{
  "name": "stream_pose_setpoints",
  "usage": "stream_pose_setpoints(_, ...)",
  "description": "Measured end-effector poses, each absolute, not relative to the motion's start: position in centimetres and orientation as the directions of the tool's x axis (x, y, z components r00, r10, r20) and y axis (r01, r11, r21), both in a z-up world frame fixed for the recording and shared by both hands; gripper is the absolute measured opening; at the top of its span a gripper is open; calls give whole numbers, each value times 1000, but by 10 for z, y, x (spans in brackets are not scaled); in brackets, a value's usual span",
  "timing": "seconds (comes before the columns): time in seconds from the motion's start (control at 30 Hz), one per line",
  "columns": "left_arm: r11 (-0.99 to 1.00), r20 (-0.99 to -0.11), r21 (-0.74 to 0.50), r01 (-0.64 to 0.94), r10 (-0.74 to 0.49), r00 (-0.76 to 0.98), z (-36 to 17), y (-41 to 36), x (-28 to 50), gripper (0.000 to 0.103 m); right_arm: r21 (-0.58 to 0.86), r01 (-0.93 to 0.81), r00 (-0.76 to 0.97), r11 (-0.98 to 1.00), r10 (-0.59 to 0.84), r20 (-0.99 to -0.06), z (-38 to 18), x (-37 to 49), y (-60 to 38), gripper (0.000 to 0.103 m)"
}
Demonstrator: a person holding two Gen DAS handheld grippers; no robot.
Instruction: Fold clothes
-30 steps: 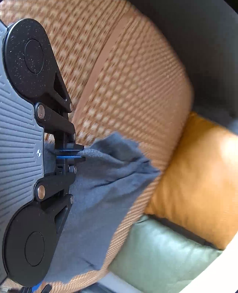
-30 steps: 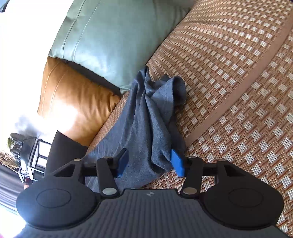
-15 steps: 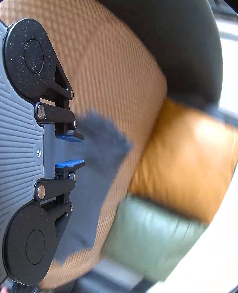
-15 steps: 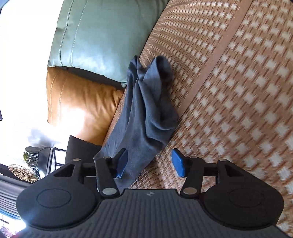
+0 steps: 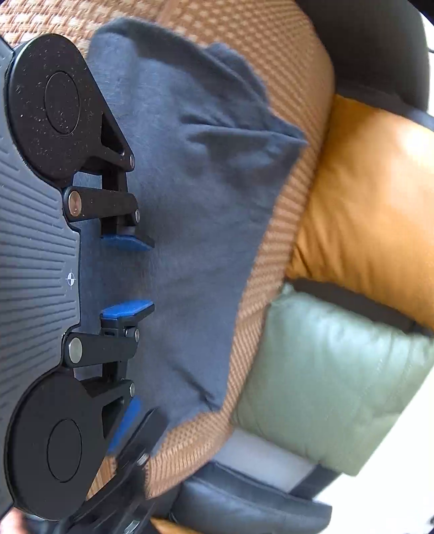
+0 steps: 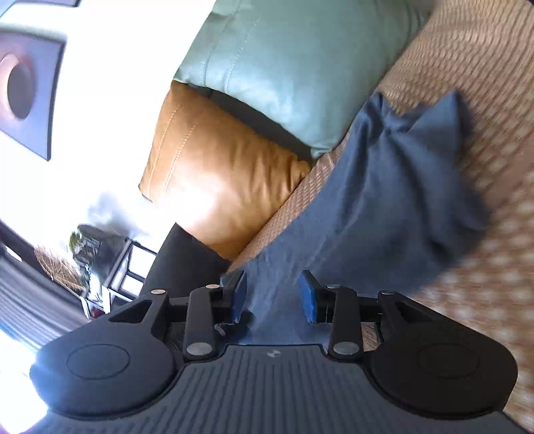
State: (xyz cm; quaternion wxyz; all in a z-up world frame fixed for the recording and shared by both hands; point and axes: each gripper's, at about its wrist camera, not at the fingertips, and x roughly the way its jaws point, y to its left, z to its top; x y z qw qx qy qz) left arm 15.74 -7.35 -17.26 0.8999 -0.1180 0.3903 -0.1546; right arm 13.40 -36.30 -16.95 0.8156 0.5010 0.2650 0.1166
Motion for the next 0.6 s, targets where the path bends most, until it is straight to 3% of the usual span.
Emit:
stream_pose_setpoints(0.03,927,-663,-321,192,-365,654,-179,-70,156,36,866,108,832,489,432,-348,-179,140,-363,21)
stream_pose_setpoints(0.07,930,-659,-309,199,-360,660,-186,-67,154,16,849,142,830,509,406,-382,-189,144,-362,15)
stream_pose_setpoints(0.1,931,-655,-303,203,-359,665,-192,-63,152,14,842,201,822,501,381,-423,-203,145,-366,0)
stream_pose_setpoints(0.17,907,-638,-373,194,-403,656,-196,-50,152,12,910,212,850,358,392,-352,-231,133,-382,0)
stream_pose_setpoints(0.27,860,-642,-495,122,-457,615,-193,-30,162,6,860,236,833,451,362,-419,-215,130,-386,0)
stream_pose_setpoints(0.3,846,-640,-525,96,-466,610,-187,-24,165,27,856,236,829,460,364,-424,-208,132,-388,3)
stream_pose_setpoints(0.33,855,-626,-507,108,-452,635,-176,-24,171,28,853,235,826,466,366,-428,-202,134,-391,8)
stream_pose_setpoints(0.4,872,-595,-472,130,-424,683,-154,-23,182,54,845,176,838,505,373,-397,-183,148,-394,9)
stream_pose_setpoints(0.47,896,-602,-424,135,-390,696,-146,-25,205,58,823,129,842,553,377,-385,-164,175,-395,12)
stream_pose_setpoints(0.53,922,-639,-366,128,-349,685,-148,-27,236,58,805,111,815,582,410,-409,-159,214,-395,19)
stream_pose_setpoints(0.6,944,-674,-308,118,-304,673,-151,-29,267,56,771,112,785,627,420,-456,-165,245,-397,19)
